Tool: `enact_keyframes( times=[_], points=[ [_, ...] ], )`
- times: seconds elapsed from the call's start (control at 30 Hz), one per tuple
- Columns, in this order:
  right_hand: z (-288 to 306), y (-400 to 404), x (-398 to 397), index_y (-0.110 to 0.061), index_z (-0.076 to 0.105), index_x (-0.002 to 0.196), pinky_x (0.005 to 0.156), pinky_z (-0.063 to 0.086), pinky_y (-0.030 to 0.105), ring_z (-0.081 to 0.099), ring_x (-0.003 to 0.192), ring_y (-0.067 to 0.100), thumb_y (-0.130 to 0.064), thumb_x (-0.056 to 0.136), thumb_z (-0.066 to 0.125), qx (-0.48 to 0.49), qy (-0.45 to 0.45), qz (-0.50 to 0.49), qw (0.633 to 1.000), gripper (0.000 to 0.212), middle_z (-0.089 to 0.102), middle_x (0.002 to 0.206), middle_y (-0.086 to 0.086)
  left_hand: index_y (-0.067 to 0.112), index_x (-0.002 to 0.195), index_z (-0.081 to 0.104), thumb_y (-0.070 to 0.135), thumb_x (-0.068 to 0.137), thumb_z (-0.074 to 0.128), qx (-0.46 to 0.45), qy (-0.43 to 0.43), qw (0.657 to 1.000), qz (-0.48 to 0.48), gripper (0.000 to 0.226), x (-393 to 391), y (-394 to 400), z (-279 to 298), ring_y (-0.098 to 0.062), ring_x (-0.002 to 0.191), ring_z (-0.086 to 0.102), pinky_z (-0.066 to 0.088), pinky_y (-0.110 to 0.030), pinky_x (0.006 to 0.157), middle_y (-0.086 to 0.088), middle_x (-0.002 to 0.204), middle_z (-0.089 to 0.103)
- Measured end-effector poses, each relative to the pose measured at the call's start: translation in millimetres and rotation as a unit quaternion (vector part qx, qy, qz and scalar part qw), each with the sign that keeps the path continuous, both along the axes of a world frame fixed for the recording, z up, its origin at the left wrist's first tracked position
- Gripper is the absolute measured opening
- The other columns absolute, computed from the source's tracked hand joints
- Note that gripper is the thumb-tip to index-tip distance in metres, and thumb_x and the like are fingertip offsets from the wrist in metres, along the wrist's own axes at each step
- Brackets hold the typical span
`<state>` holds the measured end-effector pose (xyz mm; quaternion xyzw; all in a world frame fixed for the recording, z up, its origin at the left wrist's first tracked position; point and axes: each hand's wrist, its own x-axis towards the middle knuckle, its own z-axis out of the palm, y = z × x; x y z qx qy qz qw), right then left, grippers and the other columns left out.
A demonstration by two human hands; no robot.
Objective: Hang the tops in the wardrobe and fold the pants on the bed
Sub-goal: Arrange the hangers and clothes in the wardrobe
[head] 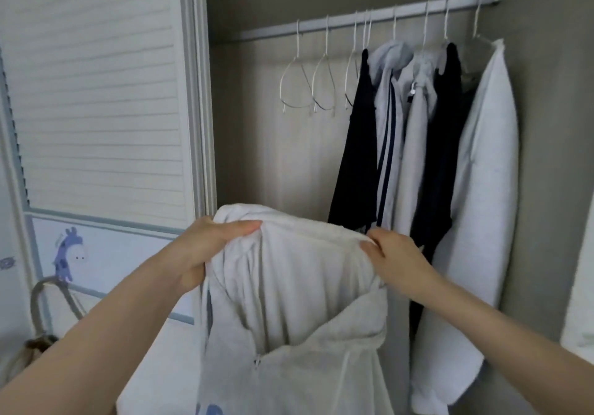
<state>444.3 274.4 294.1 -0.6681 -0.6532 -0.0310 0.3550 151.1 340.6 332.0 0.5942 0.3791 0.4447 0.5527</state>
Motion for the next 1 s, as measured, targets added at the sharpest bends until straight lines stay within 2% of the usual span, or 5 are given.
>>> enact_keyframes(
  times=[0.3,0.43,0.57,0.87,1.0],
  points=[
    [76.9,44.7,-46.9,-0.005,0.065,0.081,0.068,0.055,0.038,0.062,0.071,0.017,-0.024,0.095,0.049,-0.068,-0.129,0.092,0.985,0.029,0.067,0.078,0.006,0.024,0.060,0.075,0.026,0.082,0.077,0.287,0.165,0.936,0.116,0.022,24.7,59.7,59.9,0.009,0.056,0.062,0.041,-0.004,0.049,0.016,0.057,0.067],
    [158.0,80.5,-52.9,-0.013,0.067,0.090,0.081,0.053,0.039,0.062,0.086,0.028,-0.017,0.092,0.045,0.137,-0.135,0.050,0.980,0.023,0.067,0.091,0.008,0.002,0.091,0.072,0.028,0.090,0.067,0.422,0.379,0.813,0.131,0.027,35.2,89.8,80.6,-0.018,0.084,0.066,0.051,-0.031,0.079,-0.008,0.087,0.071],
    [237.1,123.0,-48.4,-0.003,0.062,0.094,0.080,0.049,0.035,0.059,0.098,0.035,-0.010,0.091,0.042,0.260,-0.173,-0.018,0.950,0.021,0.066,0.102,0.016,0.010,0.097,0.065,0.040,0.094,0.056,0.470,0.479,0.719,0.180,0.031,48.2,121.9,98.4,-0.017,0.081,0.059,0.037,-0.023,0.069,-0.001,0.085,0.063],
    [322.6,209.7,-10.2,0.007,0.024,0.143,0.106,0.030,0.043,0.031,0.132,0.042,-0.027,0.092,0.053,0.134,-0.106,-0.213,0.962,0.067,0.031,0.145,0.024,0.021,0.066,0.062,0.045,0.077,0.075,0.351,0.521,0.775,0.062,0.029,50.1,159.0,122.5,-0.011,0.067,0.058,0.050,-0.030,0.071,0.005,0.068,0.060],
    [326.2,232.8,15.8,0.004,0.036,0.138,0.097,0.038,0.039,0.036,0.130,0.038,-0.021,0.090,0.054,0.129,-0.089,-0.278,0.948,0.057,0.040,0.141,0.021,0.014,0.070,0.070,0.032,0.073,0.077,0.355,0.551,0.754,-0.033,0.020,56.6,157.4,127.1,-0.010,0.067,0.062,0.051,-0.028,0.068,0.002,0.068,0.066]
  ],
)
